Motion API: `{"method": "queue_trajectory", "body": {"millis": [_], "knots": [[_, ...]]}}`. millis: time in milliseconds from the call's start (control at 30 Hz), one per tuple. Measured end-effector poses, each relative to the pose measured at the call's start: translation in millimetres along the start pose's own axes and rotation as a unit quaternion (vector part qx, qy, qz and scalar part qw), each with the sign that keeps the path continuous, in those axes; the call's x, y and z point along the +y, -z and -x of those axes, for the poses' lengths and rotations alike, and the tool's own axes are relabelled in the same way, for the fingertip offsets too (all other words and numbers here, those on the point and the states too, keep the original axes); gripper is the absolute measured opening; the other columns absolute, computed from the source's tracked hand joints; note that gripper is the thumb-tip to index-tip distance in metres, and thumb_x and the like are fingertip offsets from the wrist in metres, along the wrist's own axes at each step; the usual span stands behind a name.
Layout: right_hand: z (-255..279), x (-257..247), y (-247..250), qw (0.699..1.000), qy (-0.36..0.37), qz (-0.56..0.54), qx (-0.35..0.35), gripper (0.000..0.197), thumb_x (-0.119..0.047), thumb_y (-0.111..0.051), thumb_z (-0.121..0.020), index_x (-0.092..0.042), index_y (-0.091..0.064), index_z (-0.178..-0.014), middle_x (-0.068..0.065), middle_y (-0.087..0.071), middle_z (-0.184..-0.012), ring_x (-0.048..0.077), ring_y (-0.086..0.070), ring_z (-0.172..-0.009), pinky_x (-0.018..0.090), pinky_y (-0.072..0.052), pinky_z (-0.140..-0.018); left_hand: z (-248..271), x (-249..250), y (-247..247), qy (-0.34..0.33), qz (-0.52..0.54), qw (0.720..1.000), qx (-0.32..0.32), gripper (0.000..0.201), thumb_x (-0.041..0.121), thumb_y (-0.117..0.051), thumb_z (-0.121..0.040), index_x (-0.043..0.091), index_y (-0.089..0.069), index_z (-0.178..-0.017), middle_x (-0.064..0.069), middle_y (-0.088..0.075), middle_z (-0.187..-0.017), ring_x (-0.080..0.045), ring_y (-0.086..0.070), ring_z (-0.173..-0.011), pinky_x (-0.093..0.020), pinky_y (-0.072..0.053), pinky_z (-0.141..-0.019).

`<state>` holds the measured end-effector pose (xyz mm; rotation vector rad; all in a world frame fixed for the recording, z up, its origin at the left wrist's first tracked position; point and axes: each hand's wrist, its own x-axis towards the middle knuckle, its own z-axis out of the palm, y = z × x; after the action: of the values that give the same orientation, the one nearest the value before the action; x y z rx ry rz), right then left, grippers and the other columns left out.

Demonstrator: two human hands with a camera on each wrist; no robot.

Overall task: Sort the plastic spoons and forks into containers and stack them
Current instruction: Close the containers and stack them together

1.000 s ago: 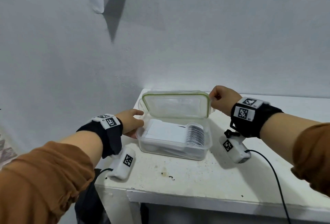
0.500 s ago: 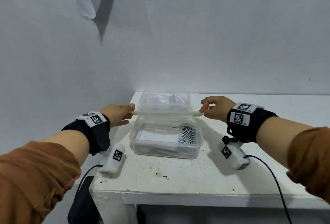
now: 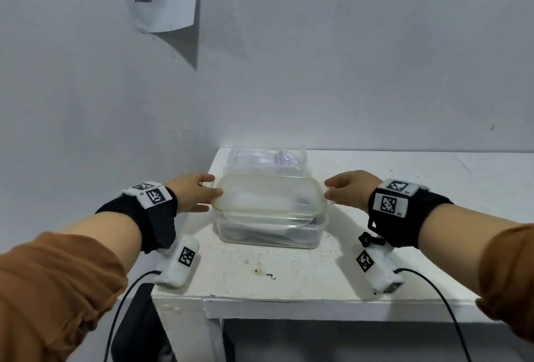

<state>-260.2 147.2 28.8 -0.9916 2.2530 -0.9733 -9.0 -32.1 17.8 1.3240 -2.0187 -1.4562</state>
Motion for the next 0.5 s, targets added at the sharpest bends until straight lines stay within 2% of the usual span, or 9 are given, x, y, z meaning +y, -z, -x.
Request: {"method": "queue_trajectory", "body": {"millis": [67,133,233,333,500], "knots": [[1,2,-2,0.999,-0.014,-0.043,-0.002,0.049,-0.008,-0.072,-0.079,-0.006,-0.056,-0.126,0.007,-0.062,-0.110,0.023,-0.065,-0.097,0.035,-0.049,-0.096,0,-2,-4,0.007,0.002,1.000,0.001,0.055,0.016,-0.060,-0.091,0.011,-0.037,-0.140,-0.007,-0.058,-0.107,-0.015,-0.059,-0.081,-0.025,-0.053,-0.074],[2,4,-4,0.996,-0.042,-0.076,-0.015,0.058,-0.005,-0.071,-0.080,-0.004,-0.047,-0.133,0.004,-0.059,-0.098,0.025,-0.064,-0.090,0.036,-0.053,-0.088,-1,-5,-5,0.020,0.010,1.000,-0.004,0.056,0.015,-0.061,-0.090,0.011,-0.037,-0.140,-0.003,-0.058,-0.092,-0.015,-0.061,-0.074,-0.023,-0.055,-0.068],[7,4,-9,0.987,-0.083,-0.133,-0.045,0.060,-0.002,-0.065,-0.084,-0.002,-0.039,-0.138,0.011,-0.059,-0.088,0.022,-0.063,-0.074,0.035,-0.055,-0.074,-1,-9,-7,0.032,0.029,0.999,-0.007,0.059,0.012,-0.062,-0.089,0.011,-0.036,-0.141,-0.005,-0.060,-0.088,-0.017,-0.062,-0.071,-0.019,-0.056,-0.059],[7,3,-13,0.981,-0.090,-0.166,-0.038,0.060,0.002,-0.064,-0.084,-0.003,-0.039,-0.138,0.011,-0.057,-0.090,0.023,-0.063,-0.073,0.033,-0.053,-0.071,-2,-9,-8,0.034,0.046,0.998,-0.002,0.059,0.011,-0.062,-0.089,0.011,-0.035,-0.141,-0.005,-0.060,-0.087,-0.017,-0.061,-0.072,-0.018,-0.056,-0.054],[-3,-3,-15,0.981,-0.081,-0.175,-0.027,0.063,0.009,-0.062,-0.083,-0.005,-0.038,-0.139,0.011,-0.057,-0.093,0.023,-0.063,-0.072,0.036,-0.053,-0.074,-5,-7,-9,0.028,0.023,0.999,0.019,0.057,0.016,-0.063,-0.089,0.014,-0.038,-0.141,-0.004,-0.059,-0.090,-0.017,-0.061,-0.073,-0.019,-0.056,-0.056]]}}
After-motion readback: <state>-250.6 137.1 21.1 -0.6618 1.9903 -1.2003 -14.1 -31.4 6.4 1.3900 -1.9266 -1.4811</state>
